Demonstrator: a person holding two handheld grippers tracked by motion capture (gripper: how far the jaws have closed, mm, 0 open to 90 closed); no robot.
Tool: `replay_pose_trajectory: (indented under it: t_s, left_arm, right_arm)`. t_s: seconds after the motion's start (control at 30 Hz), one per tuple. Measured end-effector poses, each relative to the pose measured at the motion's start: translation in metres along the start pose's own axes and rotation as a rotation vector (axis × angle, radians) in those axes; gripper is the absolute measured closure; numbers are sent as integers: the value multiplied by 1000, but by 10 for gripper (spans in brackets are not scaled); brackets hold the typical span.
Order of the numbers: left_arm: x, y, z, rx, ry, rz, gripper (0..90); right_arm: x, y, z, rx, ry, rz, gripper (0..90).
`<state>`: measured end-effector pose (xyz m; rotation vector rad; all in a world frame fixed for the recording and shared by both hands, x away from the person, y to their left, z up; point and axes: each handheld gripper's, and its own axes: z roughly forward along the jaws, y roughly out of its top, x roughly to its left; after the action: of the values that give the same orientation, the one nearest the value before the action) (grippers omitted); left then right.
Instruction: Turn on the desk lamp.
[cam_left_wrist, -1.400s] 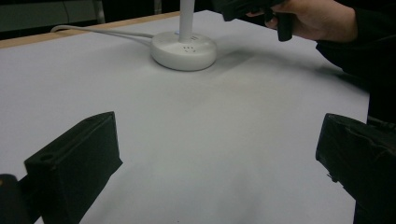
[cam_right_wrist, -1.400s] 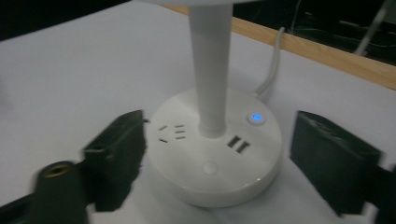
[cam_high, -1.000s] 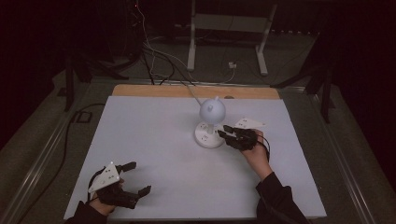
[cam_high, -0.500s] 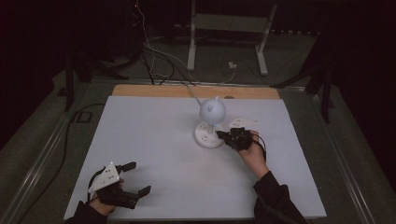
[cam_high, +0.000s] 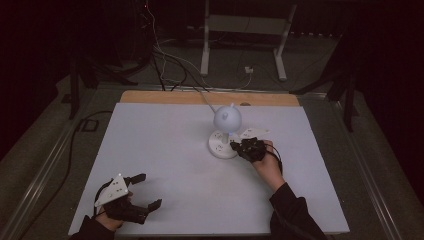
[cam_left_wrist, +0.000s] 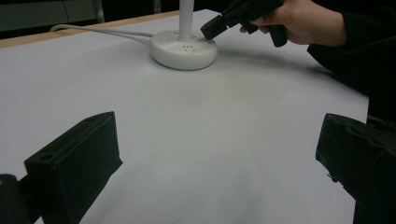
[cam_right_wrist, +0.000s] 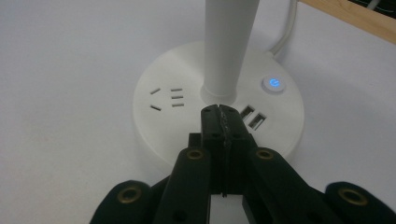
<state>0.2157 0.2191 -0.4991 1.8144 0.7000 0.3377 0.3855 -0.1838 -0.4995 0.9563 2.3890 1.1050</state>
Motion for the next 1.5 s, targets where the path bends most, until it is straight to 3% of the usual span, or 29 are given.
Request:
replay_pose_trajectory:
  t_s: [0.97, 1.17, 1.37, 1.5]
  left_arm:
    - [-1, 0, 1, 5, -4, 2, 3]
    - [-1, 0, 0, 4, -2, 4, 3]
    - [0, 0, 0, 5, -2, 0, 3]
    - [0, 0, 0, 3, 0, 2, 4]
  right_arm:
    - [0, -3, 2, -5, -4, -2, 900]
    - [-1, -3, 2, -14, 7, 34, 900]
    - [0, 3, -8, -62, -6, 28, 790]
    - [-1, 3, -14, -86, 1, 54, 583]
